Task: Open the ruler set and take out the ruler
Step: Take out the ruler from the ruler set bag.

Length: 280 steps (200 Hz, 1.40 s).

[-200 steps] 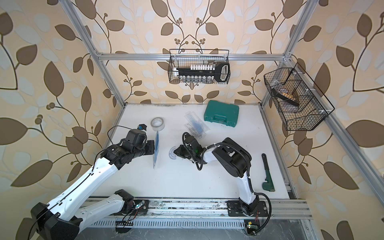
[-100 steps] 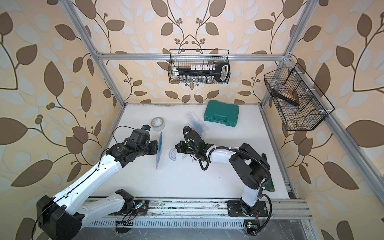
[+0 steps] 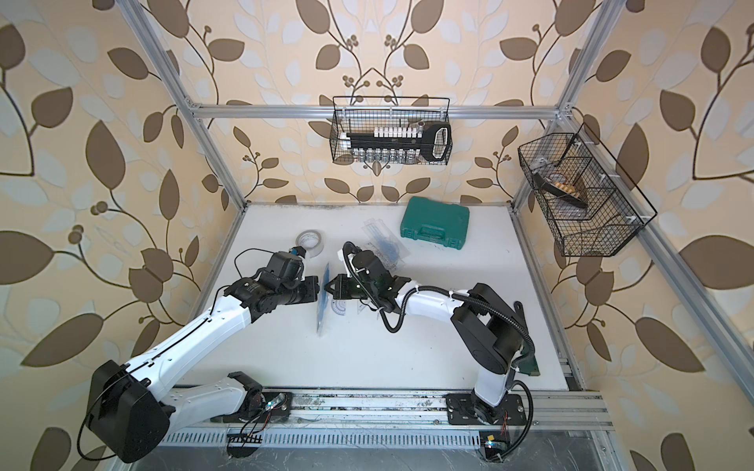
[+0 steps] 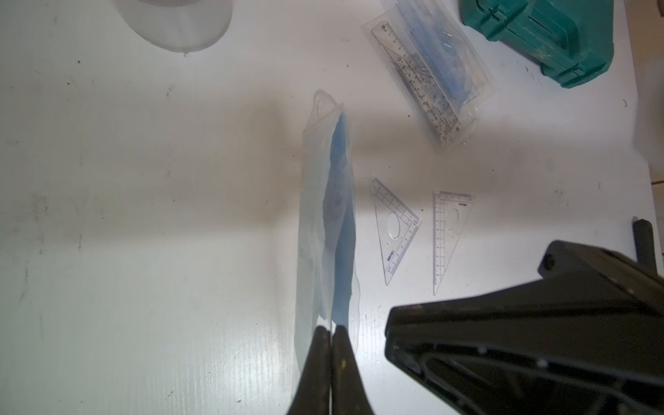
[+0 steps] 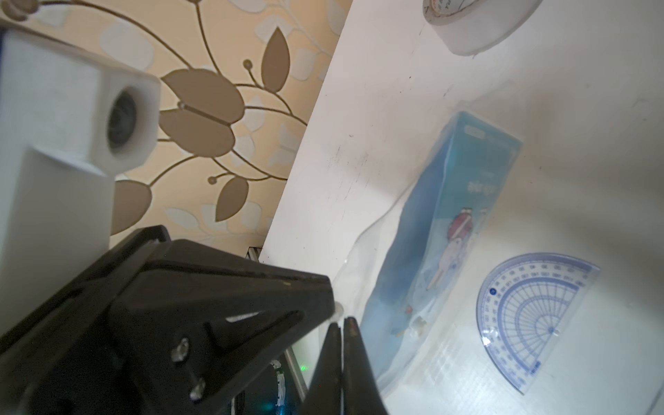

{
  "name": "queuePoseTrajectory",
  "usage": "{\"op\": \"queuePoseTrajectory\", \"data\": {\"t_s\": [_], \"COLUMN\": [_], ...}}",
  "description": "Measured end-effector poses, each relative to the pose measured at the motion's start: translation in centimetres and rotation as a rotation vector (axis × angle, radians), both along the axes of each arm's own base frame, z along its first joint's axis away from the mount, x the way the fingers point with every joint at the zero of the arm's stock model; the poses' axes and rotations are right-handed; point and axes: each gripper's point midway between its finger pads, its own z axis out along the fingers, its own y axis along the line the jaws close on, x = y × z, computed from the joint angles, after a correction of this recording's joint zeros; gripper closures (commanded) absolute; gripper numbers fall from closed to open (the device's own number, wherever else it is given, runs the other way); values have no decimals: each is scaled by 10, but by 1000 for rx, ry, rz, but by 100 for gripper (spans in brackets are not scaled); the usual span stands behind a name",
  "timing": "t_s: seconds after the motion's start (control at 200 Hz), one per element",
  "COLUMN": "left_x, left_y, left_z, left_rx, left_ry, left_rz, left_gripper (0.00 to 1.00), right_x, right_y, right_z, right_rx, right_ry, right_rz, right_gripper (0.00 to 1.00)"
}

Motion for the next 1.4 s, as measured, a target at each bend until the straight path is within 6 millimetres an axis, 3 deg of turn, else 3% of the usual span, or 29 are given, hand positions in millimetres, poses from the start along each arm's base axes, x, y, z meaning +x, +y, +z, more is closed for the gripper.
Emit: {"op": "queuePoseTrajectory", "data": {"t_s": [0.2,0.41,0.655,0.775,0.87,1.399], "left_x": [2,1,0,-2,-4,-6], "left_y": [-3,-5,-5,-6,-9,-17], "left_z": [2,5,10,8,6,19], "left_rx": [-14,-27,-41,-47,-64,-130], "left_ry": [-9,-13,-31,-28,-23,-50], "left_rz": [-6,-10,-13,-18,-31,-51], "left_gripper": [100,100,100,100,100,100], "right_x": [6,1,-1,0,2,10], "right_y": [11,6,0,-1,1,21], "right_z": [-19,-49,-58,-60,-59,-81], "right_rx": [-39,-114,-162,-181,-187,-179], "right_ry": [42,108,124,127,120,155], "right_rz": [10,10,5,3,5,28], "right_gripper": [100,100,100,85,80,78]}}
